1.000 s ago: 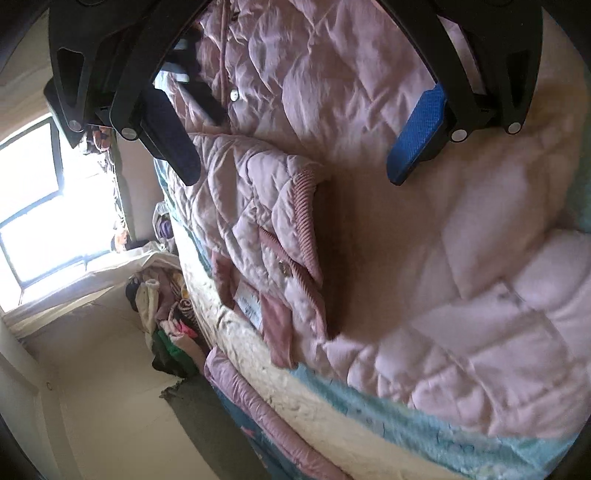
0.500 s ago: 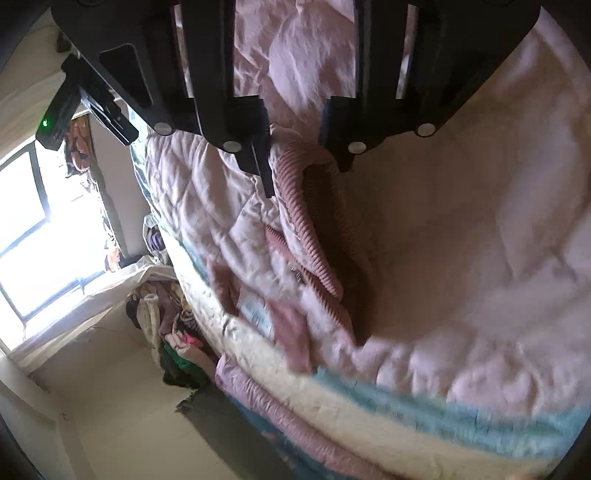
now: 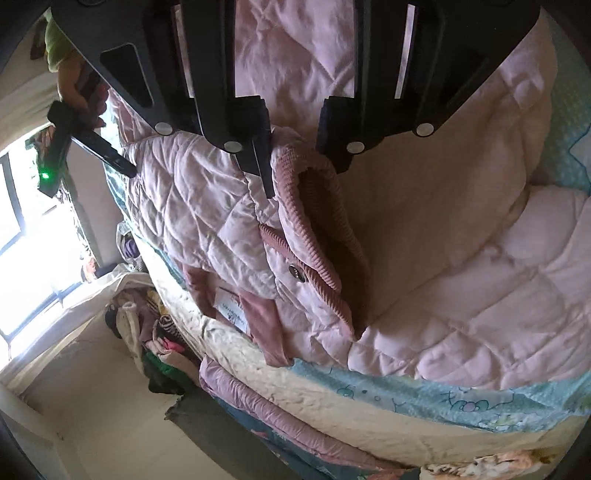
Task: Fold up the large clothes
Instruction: 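Withdraw the right gripper and move the left gripper toward the other sleeve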
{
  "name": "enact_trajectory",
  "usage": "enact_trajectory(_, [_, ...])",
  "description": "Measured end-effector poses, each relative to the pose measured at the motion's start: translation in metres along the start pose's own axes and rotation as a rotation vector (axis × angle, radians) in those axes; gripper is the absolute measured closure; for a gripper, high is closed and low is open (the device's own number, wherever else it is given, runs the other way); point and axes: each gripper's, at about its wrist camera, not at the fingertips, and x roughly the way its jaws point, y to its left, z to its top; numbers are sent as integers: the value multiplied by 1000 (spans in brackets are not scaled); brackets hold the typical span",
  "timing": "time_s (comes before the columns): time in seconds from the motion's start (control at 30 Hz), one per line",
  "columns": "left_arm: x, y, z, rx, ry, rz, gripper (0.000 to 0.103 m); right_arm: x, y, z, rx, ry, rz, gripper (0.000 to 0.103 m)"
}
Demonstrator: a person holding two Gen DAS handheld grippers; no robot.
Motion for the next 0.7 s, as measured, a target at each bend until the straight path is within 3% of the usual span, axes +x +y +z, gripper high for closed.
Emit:
enact_trajectory(0.2, [5, -5, -2, 16, 16, 8, 88, 26, -14, -10, 50, 32, -10, 28])
enact_trajectory(0.4, [0, -10, -1, 35, 26, 31, 78, 11, -7, -10, 46, 13, -12, 27])
enact_trajectory(0.57, [-12, -14, 0, 48, 16, 58, 51, -16, 0, -18, 64, -38, 48, 14])
enact_trajectory(0.7, [-25, -19, 1, 55, -6, 73, 40, -35, 9, -20, 71, -68, 82, 9])
